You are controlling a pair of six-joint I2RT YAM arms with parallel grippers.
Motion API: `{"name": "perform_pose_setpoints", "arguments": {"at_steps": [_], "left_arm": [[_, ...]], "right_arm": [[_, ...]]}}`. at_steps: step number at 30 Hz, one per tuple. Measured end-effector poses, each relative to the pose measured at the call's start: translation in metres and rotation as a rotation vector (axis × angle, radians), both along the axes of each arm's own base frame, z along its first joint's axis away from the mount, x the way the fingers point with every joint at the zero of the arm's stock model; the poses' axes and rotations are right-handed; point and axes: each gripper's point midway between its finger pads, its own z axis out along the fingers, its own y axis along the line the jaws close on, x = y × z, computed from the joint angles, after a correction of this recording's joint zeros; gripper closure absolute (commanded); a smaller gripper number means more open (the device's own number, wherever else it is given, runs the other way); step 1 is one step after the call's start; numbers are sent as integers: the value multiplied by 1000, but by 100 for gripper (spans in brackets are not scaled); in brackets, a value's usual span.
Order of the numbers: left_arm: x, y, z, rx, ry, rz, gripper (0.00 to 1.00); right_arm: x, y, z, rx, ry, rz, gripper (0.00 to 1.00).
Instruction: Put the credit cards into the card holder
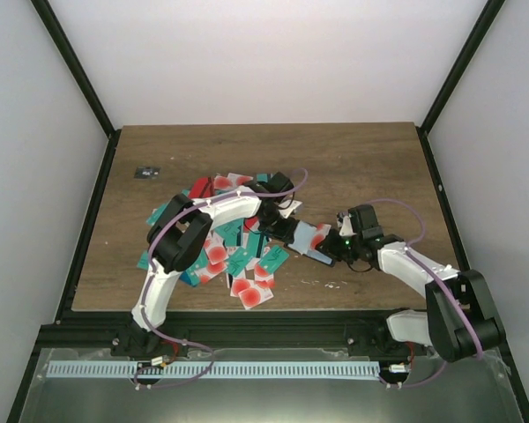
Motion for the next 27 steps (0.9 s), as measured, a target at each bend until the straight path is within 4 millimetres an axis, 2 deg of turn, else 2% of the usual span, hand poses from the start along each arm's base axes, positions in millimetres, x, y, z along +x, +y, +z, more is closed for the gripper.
{"name": "perform_pose_setpoints", "arguments": {"at_steps": [10, 27], "left_arm": [[2, 2, -2, 19, -13, 4, 86], [2, 2, -3, 18, -13, 6, 88]], "right_arm": [[-1, 0, 2, 8, 9, -16, 99], [9, 6, -13, 41, 42, -30, 99]]}}
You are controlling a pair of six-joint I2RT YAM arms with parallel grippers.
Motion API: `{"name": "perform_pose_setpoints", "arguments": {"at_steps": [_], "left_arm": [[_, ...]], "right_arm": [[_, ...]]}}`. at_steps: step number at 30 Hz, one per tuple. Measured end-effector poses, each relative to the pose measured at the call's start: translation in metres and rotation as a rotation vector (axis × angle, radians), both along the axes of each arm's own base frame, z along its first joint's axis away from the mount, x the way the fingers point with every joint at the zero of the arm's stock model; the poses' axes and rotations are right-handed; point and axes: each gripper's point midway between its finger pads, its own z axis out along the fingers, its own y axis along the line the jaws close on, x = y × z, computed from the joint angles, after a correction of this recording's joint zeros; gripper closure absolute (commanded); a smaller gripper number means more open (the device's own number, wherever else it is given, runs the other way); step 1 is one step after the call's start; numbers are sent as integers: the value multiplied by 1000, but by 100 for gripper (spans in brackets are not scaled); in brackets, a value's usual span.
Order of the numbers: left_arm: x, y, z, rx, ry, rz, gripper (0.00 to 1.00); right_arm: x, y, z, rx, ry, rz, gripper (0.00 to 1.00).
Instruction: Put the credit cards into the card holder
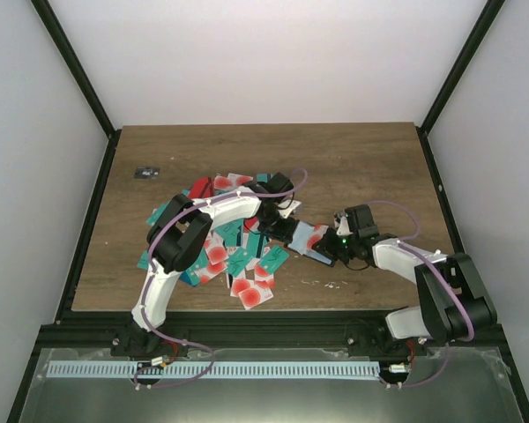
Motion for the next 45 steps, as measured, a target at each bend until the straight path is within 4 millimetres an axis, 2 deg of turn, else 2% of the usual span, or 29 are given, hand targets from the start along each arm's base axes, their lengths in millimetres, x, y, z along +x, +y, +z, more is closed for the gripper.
{"name": "perform_pose_setpoints", "arguments": {"at_steps": [15, 22, 27, 32, 45], "left_arm": [[-1, 0, 0, -12, -1, 12, 88], [-1, 0, 0, -15, -1, 12, 89], [-1, 0, 0, -14, -2, 12, 89], [0, 0, 0, -13, -2, 13, 89], [-1, 0, 0, -12, -2, 13, 89]], "right_arm": [[-11, 16, -7, 149, 56, 17, 99], [-12, 6, -3, 113, 52, -14, 99], [-3, -9, 7, 56, -1, -52, 99], [4, -19, 6, 19, -16, -78, 99], [28, -21, 3, -12, -63, -65, 99]]}}
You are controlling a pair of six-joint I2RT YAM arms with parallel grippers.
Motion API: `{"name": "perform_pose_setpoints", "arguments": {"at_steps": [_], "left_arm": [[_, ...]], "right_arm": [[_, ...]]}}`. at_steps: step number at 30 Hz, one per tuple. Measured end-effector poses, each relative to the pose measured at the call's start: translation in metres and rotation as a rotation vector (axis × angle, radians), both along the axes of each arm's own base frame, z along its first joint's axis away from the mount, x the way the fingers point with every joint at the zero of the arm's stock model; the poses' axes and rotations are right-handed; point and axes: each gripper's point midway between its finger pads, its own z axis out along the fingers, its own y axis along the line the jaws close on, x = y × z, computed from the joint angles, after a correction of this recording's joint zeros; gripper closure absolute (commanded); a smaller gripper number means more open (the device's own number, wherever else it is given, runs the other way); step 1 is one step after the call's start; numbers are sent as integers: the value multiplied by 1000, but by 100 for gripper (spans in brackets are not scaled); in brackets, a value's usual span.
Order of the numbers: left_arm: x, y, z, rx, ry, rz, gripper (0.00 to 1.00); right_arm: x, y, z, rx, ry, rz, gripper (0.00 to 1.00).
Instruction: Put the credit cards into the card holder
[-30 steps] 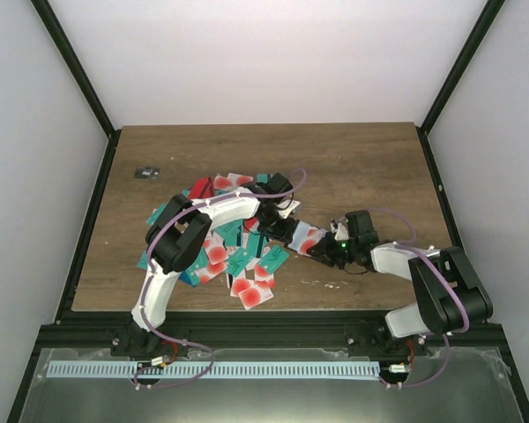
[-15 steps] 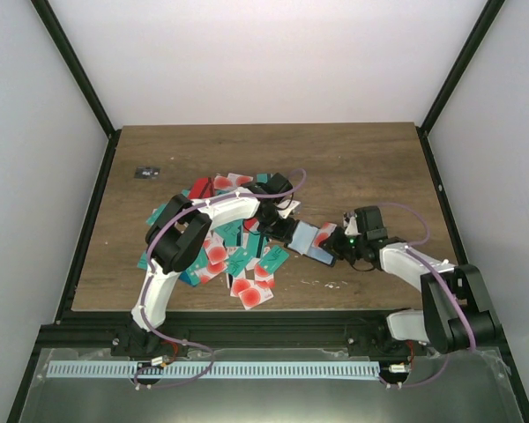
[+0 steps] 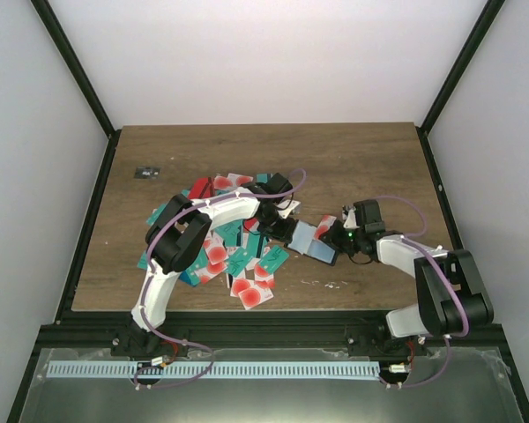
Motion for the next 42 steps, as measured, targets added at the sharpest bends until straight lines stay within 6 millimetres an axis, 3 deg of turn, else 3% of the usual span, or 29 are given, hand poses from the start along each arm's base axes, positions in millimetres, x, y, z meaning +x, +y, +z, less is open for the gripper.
{"name": "perform_pose_setpoints", "arguments": {"at_steps": [12, 28, 42], "left_arm": [[0, 0, 0, 1, 0, 0, 89], [-1, 1, -1, 0, 1, 0, 90], [-2, 0, 0, -25, 21, 14, 90]], "right_arm": [[6, 7, 0, 40, -33, 32, 99], [-23, 21, -12, 184, 8, 71, 99], [-30, 30, -15, 292, 56, 55, 99]]}}
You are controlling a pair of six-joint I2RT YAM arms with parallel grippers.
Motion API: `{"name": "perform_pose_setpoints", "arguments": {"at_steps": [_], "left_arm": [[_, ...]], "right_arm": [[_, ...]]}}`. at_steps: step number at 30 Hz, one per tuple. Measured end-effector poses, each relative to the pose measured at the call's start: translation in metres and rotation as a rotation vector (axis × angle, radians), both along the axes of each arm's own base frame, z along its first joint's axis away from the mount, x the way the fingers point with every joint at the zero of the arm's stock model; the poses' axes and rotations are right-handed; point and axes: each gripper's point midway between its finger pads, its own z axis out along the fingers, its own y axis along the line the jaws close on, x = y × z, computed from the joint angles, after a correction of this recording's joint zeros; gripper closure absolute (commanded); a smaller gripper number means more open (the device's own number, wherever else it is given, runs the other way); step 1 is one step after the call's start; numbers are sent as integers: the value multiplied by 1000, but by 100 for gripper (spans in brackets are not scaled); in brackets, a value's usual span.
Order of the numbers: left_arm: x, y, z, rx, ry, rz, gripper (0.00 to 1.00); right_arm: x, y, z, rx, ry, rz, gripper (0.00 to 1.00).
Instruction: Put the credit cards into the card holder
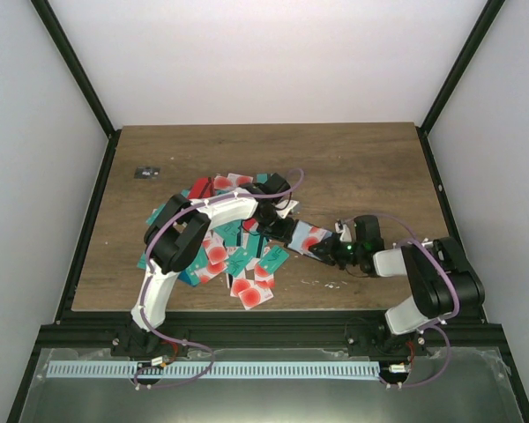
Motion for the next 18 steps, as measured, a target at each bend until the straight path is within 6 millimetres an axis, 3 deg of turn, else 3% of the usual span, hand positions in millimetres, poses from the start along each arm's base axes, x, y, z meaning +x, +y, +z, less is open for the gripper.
{"name": "perform_pose_setpoints", "arguments": {"at_steps": [18], "left_arm": [[-1, 0, 1, -30, 11, 21, 90]], "right_arm": [[0, 22, -3, 45, 13, 51, 99]]}}
